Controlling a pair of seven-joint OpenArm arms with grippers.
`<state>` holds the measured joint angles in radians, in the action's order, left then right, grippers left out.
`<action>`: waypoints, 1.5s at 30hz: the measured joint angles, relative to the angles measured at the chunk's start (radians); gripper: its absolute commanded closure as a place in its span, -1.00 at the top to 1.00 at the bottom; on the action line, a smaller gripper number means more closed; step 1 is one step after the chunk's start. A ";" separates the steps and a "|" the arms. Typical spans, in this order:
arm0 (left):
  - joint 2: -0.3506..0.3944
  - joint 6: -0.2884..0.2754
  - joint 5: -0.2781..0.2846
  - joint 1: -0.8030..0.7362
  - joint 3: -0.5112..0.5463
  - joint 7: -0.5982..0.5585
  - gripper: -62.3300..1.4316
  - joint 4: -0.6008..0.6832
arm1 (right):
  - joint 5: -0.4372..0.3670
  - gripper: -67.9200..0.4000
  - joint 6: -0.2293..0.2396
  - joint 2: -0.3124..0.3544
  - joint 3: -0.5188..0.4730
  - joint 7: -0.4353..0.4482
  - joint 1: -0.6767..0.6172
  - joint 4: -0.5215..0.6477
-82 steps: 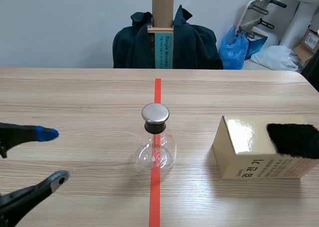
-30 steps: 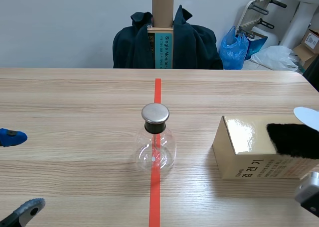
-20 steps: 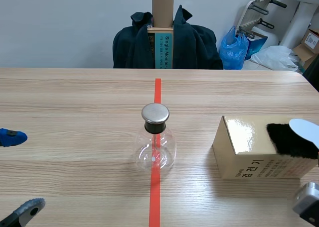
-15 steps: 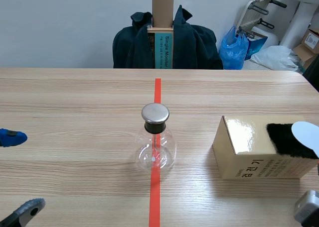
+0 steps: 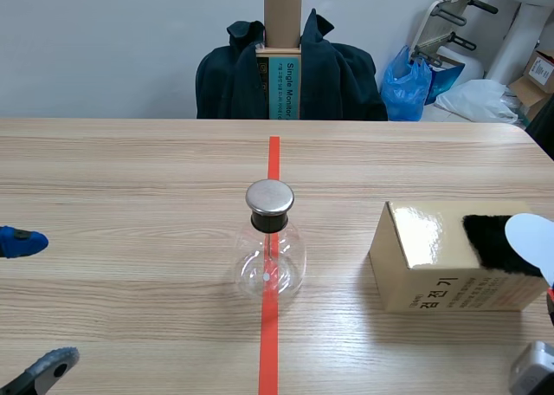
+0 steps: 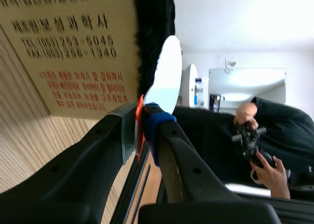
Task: Do the electroscope experiment.
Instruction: 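Rub the plate on the fur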
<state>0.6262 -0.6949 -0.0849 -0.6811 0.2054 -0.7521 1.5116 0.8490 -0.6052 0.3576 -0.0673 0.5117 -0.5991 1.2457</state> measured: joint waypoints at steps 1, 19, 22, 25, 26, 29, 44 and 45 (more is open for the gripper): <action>0.000 0.000 0.000 0.000 0.000 0.000 1.00 0.000 | 0.000 -0.96 0.000 0.000 -0.002 0.034 0.000 0.000; 0.000 0.000 0.000 0.000 0.000 0.000 1.00 0.000 | 0.016 -0.96 -0.002 -0.001 0.011 0.014 0.003 0.000; 0.000 0.000 0.000 0.000 0.000 0.000 1.00 0.000 | 0.007 -0.96 -0.003 0.004 0.009 -0.032 0.003 0.000; 0.000 0.000 0.000 0.000 0.000 0.000 1.00 0.000 | 0.005 -0.96 0.003 0.005 0.003 0.100 0.003 0.000; 0.000 0.000 0.000 0.000 0.000 0.000 1.00 0.000 | 0.013 -0.96 0.004 0.002 0.004 0.113 0.003 0.000; 0.000 0.000 0.000 0.000 0.000 0.000 1.00 0.000 | 0.019 -0.96 -0.011 -0.001 0.012 -0.015 0.003 0.000; 0.000 0.000 0.000 0.003 0.000 0.000 1.00 0.000 | 0.018 -0.96 -0.030 -0.005 -0.010 0.035 0.000 0.000; 0.000 0.000 0.000 0.003 0.000 0.000 1.00 0.000 | 0.024 -0.96 -0.030 -0.001 -0.010 0.109 0.000 0.000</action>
<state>0.6262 -0.6949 -0.0845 -0.6777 0.2054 -0.7517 1.5116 0.8730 -0.6350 0.3569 -0.0769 0.6205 -0.5987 1.2461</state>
